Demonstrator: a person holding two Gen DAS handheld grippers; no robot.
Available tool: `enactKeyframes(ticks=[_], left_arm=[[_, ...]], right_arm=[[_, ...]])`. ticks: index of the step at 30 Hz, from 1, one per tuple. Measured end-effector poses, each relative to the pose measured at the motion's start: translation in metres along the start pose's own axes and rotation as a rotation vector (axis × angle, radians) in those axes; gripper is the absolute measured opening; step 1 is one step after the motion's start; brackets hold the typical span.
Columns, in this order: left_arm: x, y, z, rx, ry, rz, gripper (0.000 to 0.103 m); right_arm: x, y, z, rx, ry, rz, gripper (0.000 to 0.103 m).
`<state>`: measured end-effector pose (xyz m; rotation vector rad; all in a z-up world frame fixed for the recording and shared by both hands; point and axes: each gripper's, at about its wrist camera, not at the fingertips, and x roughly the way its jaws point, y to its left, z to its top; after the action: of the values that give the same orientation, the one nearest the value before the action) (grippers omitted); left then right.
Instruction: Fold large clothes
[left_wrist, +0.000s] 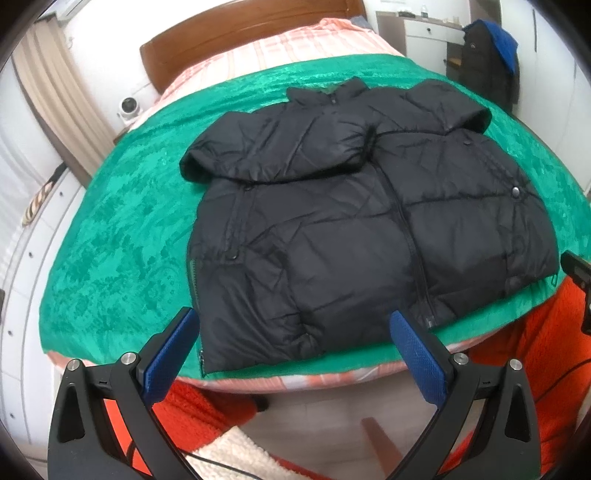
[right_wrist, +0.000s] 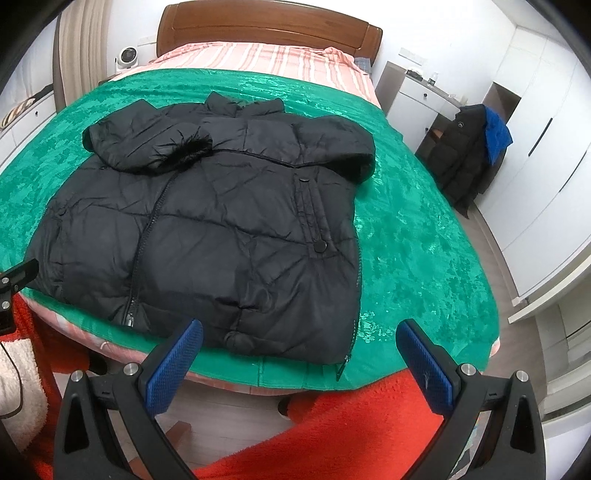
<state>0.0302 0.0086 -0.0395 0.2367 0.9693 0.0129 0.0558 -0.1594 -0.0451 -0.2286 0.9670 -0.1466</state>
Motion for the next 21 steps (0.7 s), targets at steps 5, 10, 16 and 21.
enactKeyframes(ticks=[5,10,16,21], left_arm=[[0.001,-0.001,-0.001,0.004,0.004,-0.001,0.103],[0.003,-0.001,-0.002,0.004,0.012,-0.002,0.103],[0.005,-0.002,-0.004,0.007,0.019,-0.004,0.103],[0.011,0.004,0.005,0.005,0.009,-0.038,0.103]], right_arm=[[0.001,0.0,-0.001,-0.007,-0.002,-0.019,0.103],[0.001,0.0,-0.001,-0.01,-0.001,-0.033,0.103],[0.003,0.0,-0.001,-0.01,0.002,-0.047,0.103],[0.002,-0.001,-0.001,0.005,-0.005,-0.019,0.103]])
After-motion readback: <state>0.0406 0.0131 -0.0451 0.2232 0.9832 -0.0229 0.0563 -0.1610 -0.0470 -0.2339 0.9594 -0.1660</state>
